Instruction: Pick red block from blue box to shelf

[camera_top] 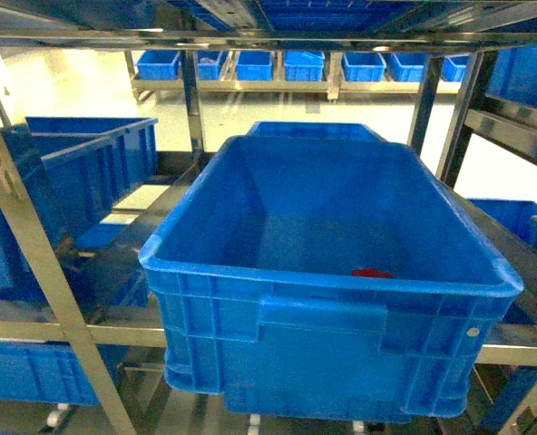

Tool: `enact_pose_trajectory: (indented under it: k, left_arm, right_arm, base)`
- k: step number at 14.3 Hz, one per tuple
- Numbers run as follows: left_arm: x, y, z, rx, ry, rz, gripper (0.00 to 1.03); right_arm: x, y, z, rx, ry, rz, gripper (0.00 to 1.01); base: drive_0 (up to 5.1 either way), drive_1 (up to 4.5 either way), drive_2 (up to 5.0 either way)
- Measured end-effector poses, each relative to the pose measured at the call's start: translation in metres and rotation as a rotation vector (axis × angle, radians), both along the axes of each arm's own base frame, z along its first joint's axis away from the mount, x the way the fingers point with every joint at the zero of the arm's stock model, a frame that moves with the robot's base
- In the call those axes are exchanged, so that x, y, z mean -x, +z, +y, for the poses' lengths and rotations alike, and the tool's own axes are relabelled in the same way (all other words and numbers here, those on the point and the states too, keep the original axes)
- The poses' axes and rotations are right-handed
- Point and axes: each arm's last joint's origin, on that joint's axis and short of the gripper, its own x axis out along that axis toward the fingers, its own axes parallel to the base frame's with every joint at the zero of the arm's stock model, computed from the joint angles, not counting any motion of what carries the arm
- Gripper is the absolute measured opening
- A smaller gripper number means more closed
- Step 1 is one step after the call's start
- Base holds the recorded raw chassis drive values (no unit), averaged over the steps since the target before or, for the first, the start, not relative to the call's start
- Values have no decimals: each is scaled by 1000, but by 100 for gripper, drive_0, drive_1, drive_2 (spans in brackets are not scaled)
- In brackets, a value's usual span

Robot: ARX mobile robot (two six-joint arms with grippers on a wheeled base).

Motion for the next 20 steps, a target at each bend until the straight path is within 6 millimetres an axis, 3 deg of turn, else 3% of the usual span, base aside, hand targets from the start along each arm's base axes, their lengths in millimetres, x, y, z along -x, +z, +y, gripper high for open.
enact_pose_trajectory:
  k: [20]
  left_arm:
    - [0, 0, 0, 0, 0, 0, 98]
  right_arm:
    - [26, -3, 0, 0, 0, 6, 2]
  base:
    - [0, 0, 0]
